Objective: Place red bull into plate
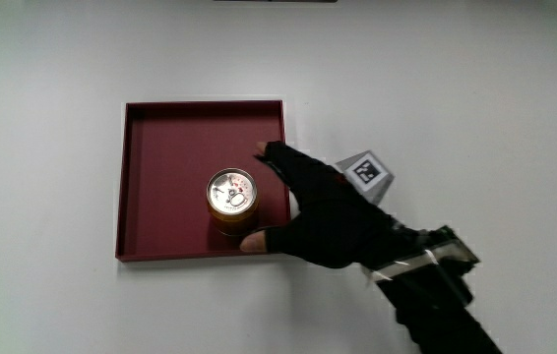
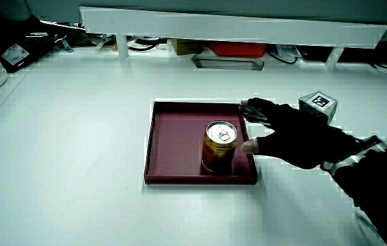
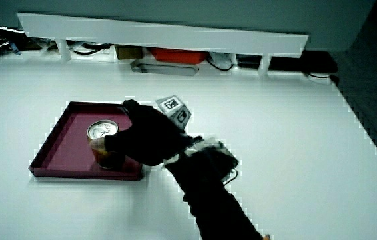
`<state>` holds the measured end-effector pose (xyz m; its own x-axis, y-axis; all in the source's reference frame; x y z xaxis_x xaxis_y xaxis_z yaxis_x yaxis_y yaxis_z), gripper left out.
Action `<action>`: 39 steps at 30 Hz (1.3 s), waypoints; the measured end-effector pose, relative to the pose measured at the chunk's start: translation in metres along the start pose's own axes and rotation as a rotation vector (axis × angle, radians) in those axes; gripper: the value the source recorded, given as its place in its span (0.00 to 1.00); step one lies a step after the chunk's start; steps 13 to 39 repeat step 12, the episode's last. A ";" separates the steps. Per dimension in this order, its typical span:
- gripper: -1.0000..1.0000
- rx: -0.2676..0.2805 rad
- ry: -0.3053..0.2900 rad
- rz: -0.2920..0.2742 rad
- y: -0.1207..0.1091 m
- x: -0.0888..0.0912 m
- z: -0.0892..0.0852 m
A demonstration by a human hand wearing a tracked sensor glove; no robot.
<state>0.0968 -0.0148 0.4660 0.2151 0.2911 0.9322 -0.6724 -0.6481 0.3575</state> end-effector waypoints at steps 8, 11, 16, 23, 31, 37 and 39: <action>0.00 -0.020 -0.140 -0.053 -0.037 -0.049 0.021; 0.00 -0.011 -0.231 -0.068 -0.050 -0.061 0.029; 0.00 -0.009 -0.252 -0.067 -0.054 -0.065 0.031; 0.00 -0.009 -0.252 -0.067 -0.054 -0.065 0.031; 0.00 -0.009 -0.252 -0.067 -0.054 -0.065 0.031; 0.00 -0.009 -0.252 -0.067 -0.054 -0.065 0.031; 0.00 -0.009 -0.252 -0.067 -0.054 -0.065 0.031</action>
